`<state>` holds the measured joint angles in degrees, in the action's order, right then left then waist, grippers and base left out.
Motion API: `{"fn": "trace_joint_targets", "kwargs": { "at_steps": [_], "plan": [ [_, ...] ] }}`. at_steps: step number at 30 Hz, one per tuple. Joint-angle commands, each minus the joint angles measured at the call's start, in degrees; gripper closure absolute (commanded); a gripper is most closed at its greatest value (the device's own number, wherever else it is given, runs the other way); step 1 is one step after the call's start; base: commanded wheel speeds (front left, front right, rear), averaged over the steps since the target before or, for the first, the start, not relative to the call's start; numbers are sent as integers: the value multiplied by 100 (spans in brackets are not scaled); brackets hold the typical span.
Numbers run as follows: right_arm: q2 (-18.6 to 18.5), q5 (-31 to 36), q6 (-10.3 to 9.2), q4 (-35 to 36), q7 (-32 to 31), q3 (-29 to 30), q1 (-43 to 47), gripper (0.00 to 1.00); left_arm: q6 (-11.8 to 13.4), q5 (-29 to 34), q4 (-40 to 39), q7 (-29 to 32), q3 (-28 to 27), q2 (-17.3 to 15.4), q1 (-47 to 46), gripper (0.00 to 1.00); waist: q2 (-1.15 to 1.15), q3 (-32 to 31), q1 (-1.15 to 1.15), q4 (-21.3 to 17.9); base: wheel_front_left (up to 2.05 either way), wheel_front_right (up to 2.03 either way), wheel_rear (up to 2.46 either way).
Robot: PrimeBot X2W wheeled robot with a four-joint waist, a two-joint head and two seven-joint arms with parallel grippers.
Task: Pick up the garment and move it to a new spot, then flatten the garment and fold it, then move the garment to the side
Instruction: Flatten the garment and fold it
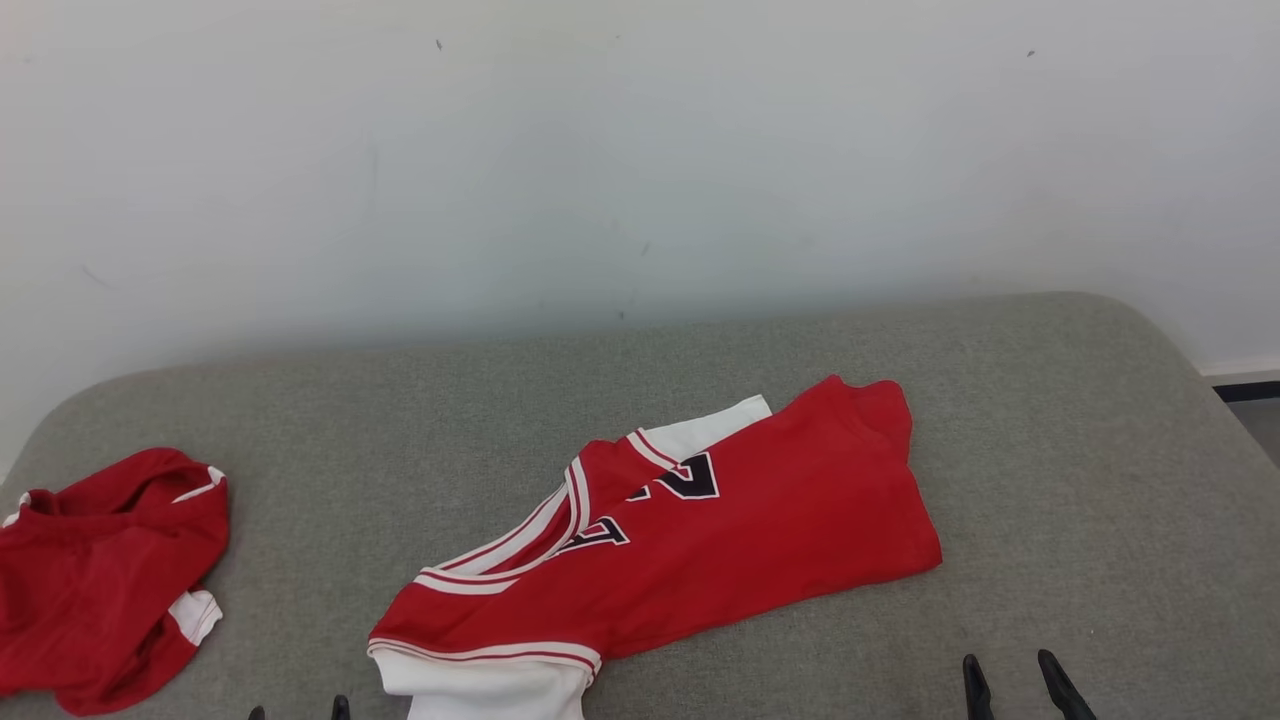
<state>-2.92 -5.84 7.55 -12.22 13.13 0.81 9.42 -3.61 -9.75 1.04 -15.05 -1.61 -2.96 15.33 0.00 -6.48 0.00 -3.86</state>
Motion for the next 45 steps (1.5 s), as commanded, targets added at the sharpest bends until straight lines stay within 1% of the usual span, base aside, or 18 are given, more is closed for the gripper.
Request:
{"fn": "trace_joint_targets", "kwargs": {
  "at_steps": [1, 9, 18, 21, 26, 31, 32, 33, 35, 37, 39, 41, 45],
  "plan": [
    [5, 58, -13, 16, 33, -28, 41, 0, -32, -20, 28, -18, -18, 10, 26, 0, 0, 3, 0, -7, 0, 0, 0],
    [-62, 84, -13, 65, 45, -260, 9, 0, -24, -127, 261, -18, -69, 10, 41, 0, 0, 11, 0, 18, 0, 0, 0],
    [-64, 88, -13, 66, 1, -275, -57, 0, -59, -137, 487, -18, -5, 11, -20, 0, 0, 52, 0, 151, 0, 0, 0],
    [-126, 43, -13, 46, -55, -275, -139, 0, -90, -153, 642, -18, 63, 11, -79, 0, 0, 92, 0, 191, 0, 0, 0],
    [-358, -69, -13, -97, -630, -322, -491, 0, -225, -111, 1230, -18, 346, 12, -380, 0, 0, 191, 0, 216, 0, 0, 0],
    [-664, -240, -13, -348, -1508, -373, -1018, 0, -277, -46, 2207, 76, 646, 9, -1020, 0, 0, 324, 0, 232, 0, 0, 0],
    [-664, -240, -13, -348, -1508, -373, -1018, 0, -277, -46, 2207, 76, 646, 9, -1020, 0, 0, 324, 0, 232, 0, 0, 0],
    [-738, -274, -13, -440, -1691, -377, -1130, 0, -271, -55, 2390, 139, 682, 7, -1171, 0, 0, 356, 0, 234, 0, 0, 0],
    [-859, -308, -13, -643, -2032, -397, -1369, 0, -173, -75, 2733, 278, 702, 7, -1438, 0, 0, 414, 0, 230, 0, 0, 0],
    [-914, -390, -13, -864, -2308, -450, -1607, 0, -137, -64, 3037, 444, 764, 10, -1698, 0, 0, 470, 0, 223, 0, 0, 0],
    [-1014, -415, -13, -1047, -2427, -512, -1840, 0, -91, -47, 3301, 627, 817, 9, -1901, 0, 0, 515, 0, 224, 0, 0, 0],
    [-1037, -485, -13, -1246, -2534, -572, -1993, 0, -7, -68, 3500, 743, 829, 3, -2044, 0, 0, 544, 0, 224, 0, 0, 0],
    [-1075, -563, -13, -1505, -2532, -688, -2270, 0, 38, -169, 3715, 724, 925, 8, -2192, 0, 0, 596, 0, 252, 0, 0, 0]
  ]
}}
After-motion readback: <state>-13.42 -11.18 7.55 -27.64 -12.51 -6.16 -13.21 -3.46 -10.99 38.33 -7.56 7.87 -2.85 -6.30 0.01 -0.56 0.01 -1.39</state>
